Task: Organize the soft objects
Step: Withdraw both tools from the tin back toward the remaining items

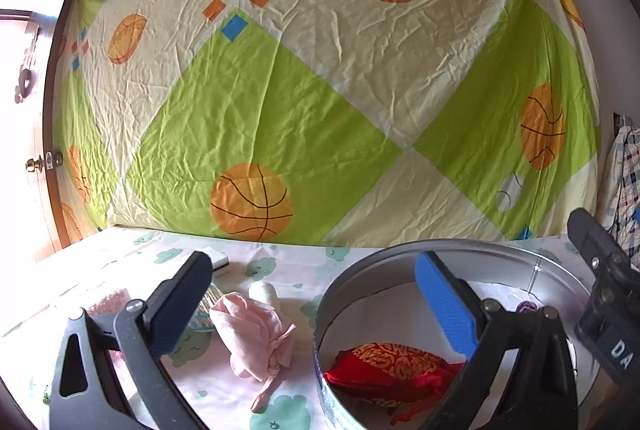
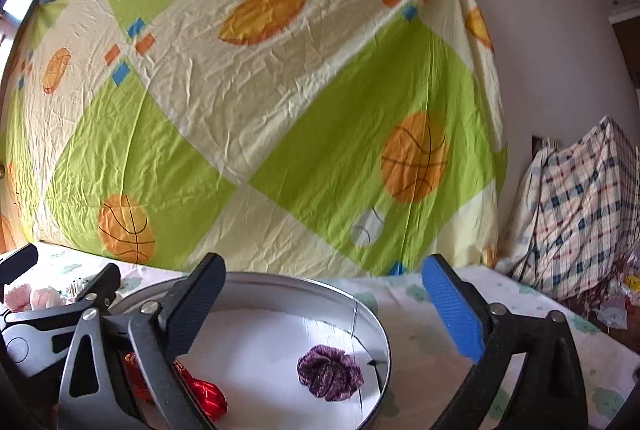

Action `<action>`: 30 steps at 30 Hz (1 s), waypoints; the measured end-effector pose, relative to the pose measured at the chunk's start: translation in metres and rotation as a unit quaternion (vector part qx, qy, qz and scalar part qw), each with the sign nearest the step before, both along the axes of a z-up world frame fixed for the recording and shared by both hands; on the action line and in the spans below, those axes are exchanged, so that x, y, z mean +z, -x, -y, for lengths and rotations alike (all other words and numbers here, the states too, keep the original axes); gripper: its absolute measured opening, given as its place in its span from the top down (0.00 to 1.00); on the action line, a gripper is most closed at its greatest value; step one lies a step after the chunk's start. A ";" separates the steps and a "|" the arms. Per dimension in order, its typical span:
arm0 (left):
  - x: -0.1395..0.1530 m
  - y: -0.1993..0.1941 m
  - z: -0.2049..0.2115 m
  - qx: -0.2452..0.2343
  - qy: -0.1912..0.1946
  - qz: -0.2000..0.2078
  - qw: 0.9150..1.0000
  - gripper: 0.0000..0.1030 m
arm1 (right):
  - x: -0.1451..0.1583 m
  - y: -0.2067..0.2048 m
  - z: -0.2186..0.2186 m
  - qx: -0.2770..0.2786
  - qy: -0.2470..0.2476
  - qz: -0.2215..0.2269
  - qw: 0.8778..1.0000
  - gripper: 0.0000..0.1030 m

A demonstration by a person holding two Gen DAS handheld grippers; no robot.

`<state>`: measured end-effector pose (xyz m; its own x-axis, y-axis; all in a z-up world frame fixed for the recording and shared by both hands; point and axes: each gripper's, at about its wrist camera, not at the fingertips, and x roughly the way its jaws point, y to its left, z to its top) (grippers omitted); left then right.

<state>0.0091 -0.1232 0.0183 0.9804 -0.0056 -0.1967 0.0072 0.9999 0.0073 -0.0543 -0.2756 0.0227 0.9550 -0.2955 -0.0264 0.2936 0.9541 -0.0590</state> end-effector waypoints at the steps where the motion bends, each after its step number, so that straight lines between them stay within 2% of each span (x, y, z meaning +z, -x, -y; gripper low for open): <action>1: 0.000 0.000 0.000 -0.001 -0.001 0.000 1.000 0.00 | 0.001 0.001 -0.005 -0.001 0.011 0.004 1.000 0.00; 5: 0.001 0.001 -0.004 0.005 0.007 0.000 1.000 0.00 | 0.005 0.005 -0.011 0.001 0.026 0.017 1.000 0.00; 16: -0.004 0.001 -0.019 0.011 0.014 -0.021 1.000 0.00 | 0.001 -0.001 -0.001 0.033 -0.032 -0.017 0.999 0.00; 24: -0.008 0.004 -0.045 0.020 0.039 -0.039 0.998 0.00 | 0.001 0.010 0.001 0.019 -0.046 0.003 0.999 0.01; 30: -0.008 0.010 -0.057 0.019 0.029 -0.036 0.999 0.00 | 0.002 0.027 0.004 -0.003 -0.071 0.026 0.997 0.01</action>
<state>-0.0004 -0.0662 0.0098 0.9633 0.0180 -0.2680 -0.0326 0.9982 -0.0500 -0.0814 -0.2797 0.0250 0.9543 -0.2984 -0.0191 0.2988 0.9499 0.0917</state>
